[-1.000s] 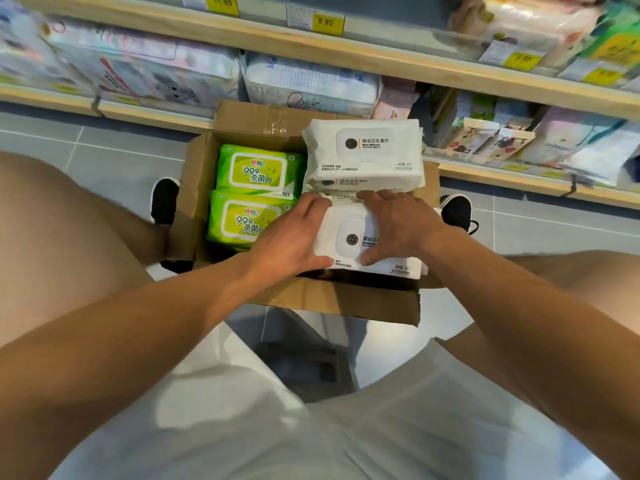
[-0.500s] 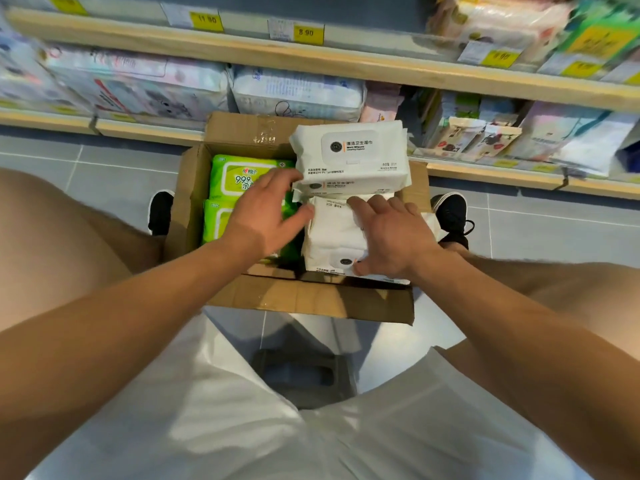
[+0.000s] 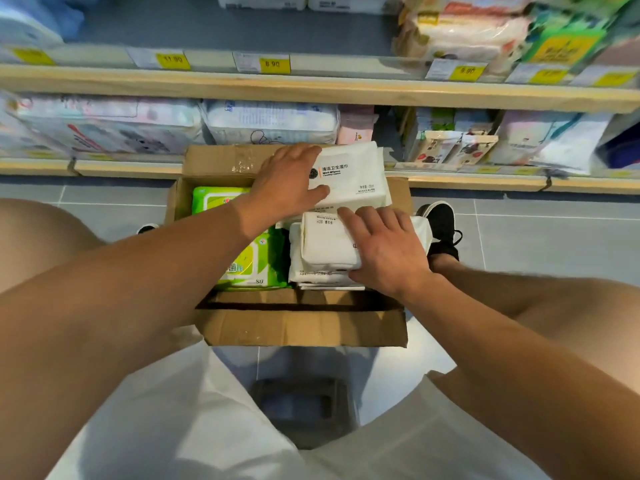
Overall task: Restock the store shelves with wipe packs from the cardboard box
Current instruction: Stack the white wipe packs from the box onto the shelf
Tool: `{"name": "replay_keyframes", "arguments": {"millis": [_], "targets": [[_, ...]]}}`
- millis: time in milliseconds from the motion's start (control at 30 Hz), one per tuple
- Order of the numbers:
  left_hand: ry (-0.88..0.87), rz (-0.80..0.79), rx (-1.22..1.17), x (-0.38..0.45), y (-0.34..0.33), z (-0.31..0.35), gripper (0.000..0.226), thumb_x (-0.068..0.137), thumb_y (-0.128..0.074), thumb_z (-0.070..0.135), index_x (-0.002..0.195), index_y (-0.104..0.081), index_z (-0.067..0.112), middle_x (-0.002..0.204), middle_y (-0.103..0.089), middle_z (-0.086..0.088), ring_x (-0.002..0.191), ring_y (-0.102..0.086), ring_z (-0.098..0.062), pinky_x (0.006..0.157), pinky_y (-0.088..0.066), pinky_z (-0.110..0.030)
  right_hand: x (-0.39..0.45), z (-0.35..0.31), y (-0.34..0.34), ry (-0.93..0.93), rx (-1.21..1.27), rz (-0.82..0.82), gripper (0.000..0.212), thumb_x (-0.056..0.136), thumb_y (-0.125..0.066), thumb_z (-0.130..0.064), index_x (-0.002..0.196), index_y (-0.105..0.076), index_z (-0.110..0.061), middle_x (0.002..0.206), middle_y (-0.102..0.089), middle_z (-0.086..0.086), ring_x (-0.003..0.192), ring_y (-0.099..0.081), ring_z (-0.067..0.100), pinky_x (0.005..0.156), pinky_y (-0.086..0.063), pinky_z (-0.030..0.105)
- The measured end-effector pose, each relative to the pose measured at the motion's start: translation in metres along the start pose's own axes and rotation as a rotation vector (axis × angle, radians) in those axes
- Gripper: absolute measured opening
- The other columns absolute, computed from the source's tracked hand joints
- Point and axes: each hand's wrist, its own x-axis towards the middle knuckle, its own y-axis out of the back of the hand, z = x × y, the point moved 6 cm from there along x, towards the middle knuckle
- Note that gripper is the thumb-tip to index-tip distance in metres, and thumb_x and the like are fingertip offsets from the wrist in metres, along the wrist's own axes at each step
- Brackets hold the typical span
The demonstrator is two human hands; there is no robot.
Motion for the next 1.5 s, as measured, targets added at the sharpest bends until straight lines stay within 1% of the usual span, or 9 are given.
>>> {"name": "replay_keyframes", "arguments": {"millis": [167,267,467,600,733,800,900,1167,1500], "targets": [[0.037,-0.157,0.009,0.027,0.001,0.003,0.087,0.06,-0.059,0.065,0.135,-0.043,0.023,0.127,-0.055,-0.007,0.117,-0.051,-0.03,0.098,-0.041,-0.042,-0.001,-0.001,-0.005,0.015,-0.003,0.025,0.105,0.059,-0.081,-0.048,0.146,-0.029,-0.018,0.125,-0.05,0.008,0.112,-0.047,0.033,0.105,-0.031,0.048],[0.045,-0.165,0.101,0.029,0.006,0.011,0.088,0.055,-0.074,0.063,0.129,-0.05,0.022,0.121,-0.05,-0.008,0.116,-0.045,-0.031,0.096,-0.042,-0.039,0.001,0.005,-0.004,0.005,0.0,0.031,0.106,0.058,-0.081,-0.05,0.146,-0.031,-0.018,0.125,-0.051,0.007,0.111,-0.048,0.033,0.101,-0.032,0.046],[-0.091,-0.21,-0.111,0.031,0.016,0.022,0.048,0.056,-0.084,0.045,0.084,-0.053,0.02,0.089,-0.052,0.003,0.088,-0.053,-0.023,0.064,-0.035,-0.031,0.001,0.002,-0.005,0.052,-0.028,0.044,0.106,0.054,-0.082,-0.05,0.143,-0.033,-0.02,0.123,-0.052,0.006,0.108,-0.05,0.033,0.097,-0.028,0.043],[0.016,-0.362,-0.258,0.033,0.008,0.017,0.055,0.062,-0.085,0.038,0.098,-0.049,0.019,0.094,-0.061,0.006,0.084,-0.056,-0.016,0.062,-0.042,-0.029,0.002,0.003,-0.004,0.048,-0.017,0.041,0.109,0.053,-0.083,-0.05,0.143,-0.031,-0.021,0.124,-0.052,0.006,0.108,-0.05,0.032,0.098,-0.031,0.043],[0.069,-0.531,-0.238,0.033,-0.004,0.022,0.093,0.06,-0.085,0.041,0.137,-0.034,0.029,0.122,-0.052,0.015,0.103,-0.055,-0.015,0.09,-0.047,-0.034,0.002,0.005,-0.005,0.054,-0.015,0.034,0.11,0.051,-0.084,-0.049,0.144,-0.034,-0.02,0.123,-0.052,0.006,0.108,-0.05,0.033,0.097,-0.029,0.043],[0.091,-0.554,-0.245,0.036,-0.005,0.021,0.088,0.056,-0.086,0.041,0.132,-0.044,0.027,0.119,-0.057,0.015,0.102,-0.058,-0.013,0.09,-0.049,-0.032,0.001,0.005,-0.005,0.06,-0.017,0.032,0.11,0.051,-0.084,-0.048,0.144,-0.034,-0.02,0.124,-0.052,0.006,0.109,-0.049,0.033,0.098,-0.03,0.043],[0.082,-0.501,-0.24,0.036,0.001,0.019,0.081,0.045,-0.088,0.042,0.116,-0.053,0.027,0.101,-0.066,0.009,0.09,-0.063,-0.014,0.081,-0.052,-0.031,0.001,0.005,-0.005,0.066,-0.012,0.036,0.111,0.05,-0.085,-0.048,0.145,-0.034,-0.02,0.125,-0.051,0.006,0.11,-0.049,0.032,0.1,-0.032,0.043],[0.084,-0.164,-0.113,0.0,0.021,0.002,0.1,0.036,-0.083,0.051,0.125,-0.044,0.024,0.111,-0.063,0.001,0.1,-0.059,-0.024,0.084,-0.051,-0.039,0.003,0.001,0.001,-0.002,0.039,-0.027,0.103,0.068,-0.074,-0.049,0.15,-0.018,-0.024,0.134,-0.042,0.003,0.123,-0.04,0.03,0.108,-0.024,0.04],[0.353,0.188,-0.166,-0.083,0.088,-0.071,0.093,0.043,-0.088,0.045,0.122,-0.044,0.022,0.111,-0.06,-0.003,0.102,-0.056,-0.028,0.082,-0.049,-0.044,0.003,-0.004,0.029,-0.329,0.282,0.029,0.104,0.066,-0.074,-0.058,0.148,-0.018,-0.025,0.137,-0.041,0.008,0.125,-0.038,0.033,0.103,-0.03,0.045]]}}
